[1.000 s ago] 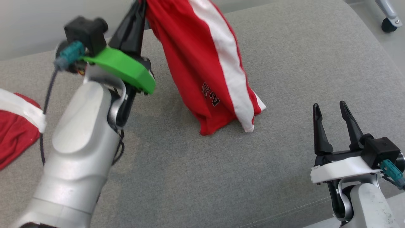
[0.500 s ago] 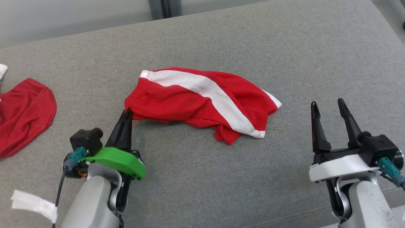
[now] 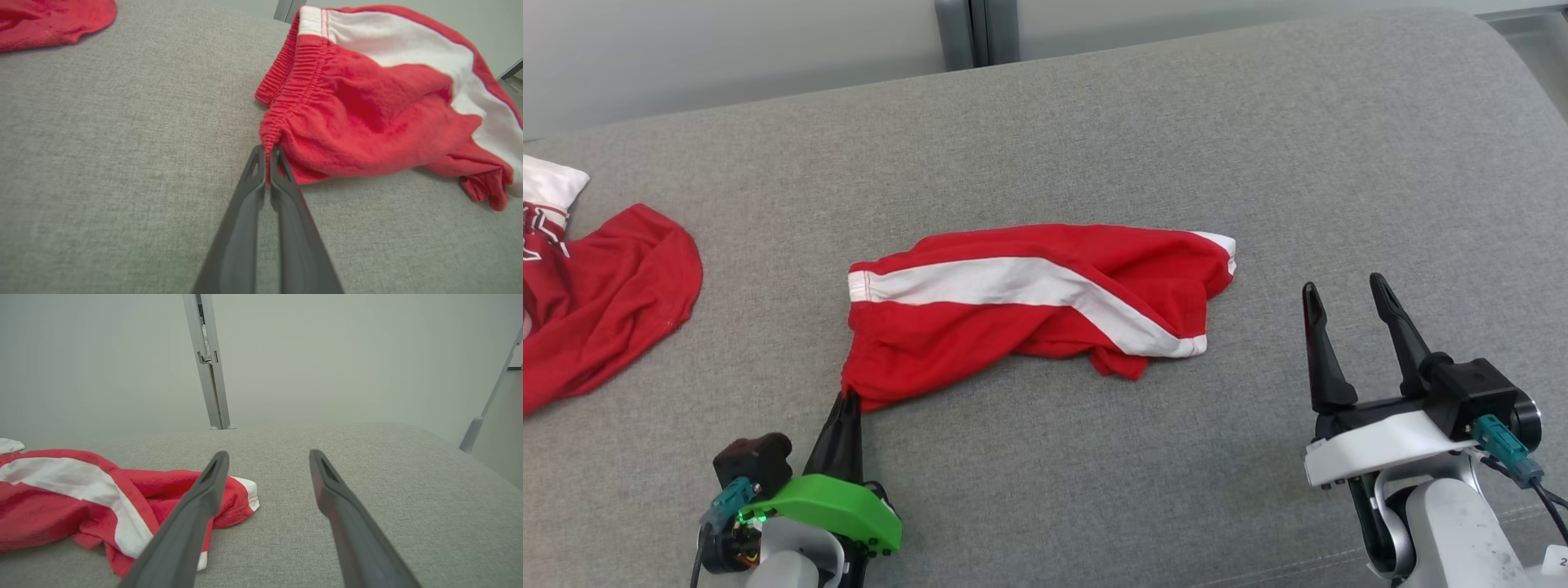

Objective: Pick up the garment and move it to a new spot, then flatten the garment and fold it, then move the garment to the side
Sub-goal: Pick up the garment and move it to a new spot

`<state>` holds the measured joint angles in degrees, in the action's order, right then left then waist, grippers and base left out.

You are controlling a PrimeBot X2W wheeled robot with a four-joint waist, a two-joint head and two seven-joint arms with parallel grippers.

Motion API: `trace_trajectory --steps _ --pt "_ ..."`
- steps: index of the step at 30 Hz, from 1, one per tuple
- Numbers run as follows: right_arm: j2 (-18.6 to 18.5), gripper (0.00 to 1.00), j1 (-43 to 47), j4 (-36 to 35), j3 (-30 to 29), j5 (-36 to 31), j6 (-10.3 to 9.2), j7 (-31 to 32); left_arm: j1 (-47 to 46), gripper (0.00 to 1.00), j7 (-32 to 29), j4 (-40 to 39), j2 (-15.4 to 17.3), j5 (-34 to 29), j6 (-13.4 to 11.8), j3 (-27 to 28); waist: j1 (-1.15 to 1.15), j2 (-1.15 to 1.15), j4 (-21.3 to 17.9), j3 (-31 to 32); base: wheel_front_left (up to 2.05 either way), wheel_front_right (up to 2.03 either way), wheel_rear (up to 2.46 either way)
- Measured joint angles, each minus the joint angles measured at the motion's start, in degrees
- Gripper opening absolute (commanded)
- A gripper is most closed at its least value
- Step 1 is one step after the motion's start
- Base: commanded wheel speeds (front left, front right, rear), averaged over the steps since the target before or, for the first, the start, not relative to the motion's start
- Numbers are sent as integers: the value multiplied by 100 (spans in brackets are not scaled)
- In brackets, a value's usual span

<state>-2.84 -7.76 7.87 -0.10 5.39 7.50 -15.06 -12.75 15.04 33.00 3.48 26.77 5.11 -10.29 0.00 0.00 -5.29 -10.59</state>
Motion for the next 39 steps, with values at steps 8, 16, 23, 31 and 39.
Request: trace_trajectory --steps 8,16,23,31,39 --pt "0 100 70 77 21 -10 0 0 363 100 0 -134 -56 -46 71 235 0 0 -14 163 0 0 0" --pt "0 100 181 109 -34 -71 0 0 591 100 9 -1037 -64 -30 53 368 0 0 53 383 0 0 0" --pt "0 100 250 148 -51 -146 0 0 692 100 9 -1680 -64 -291 -45 407 0 0 119 616 0 0 0" --pt "0 100 268 261 -53 -152 0 0 948 100 9 -1987 -65 -430 -220 459 0 0 195 832 0 0 0" --pt "0 100 267 354 112 -36 0 0 1254 100 9 -2141 -65 -369 -398 544 0 0 278 912 0 0 0"
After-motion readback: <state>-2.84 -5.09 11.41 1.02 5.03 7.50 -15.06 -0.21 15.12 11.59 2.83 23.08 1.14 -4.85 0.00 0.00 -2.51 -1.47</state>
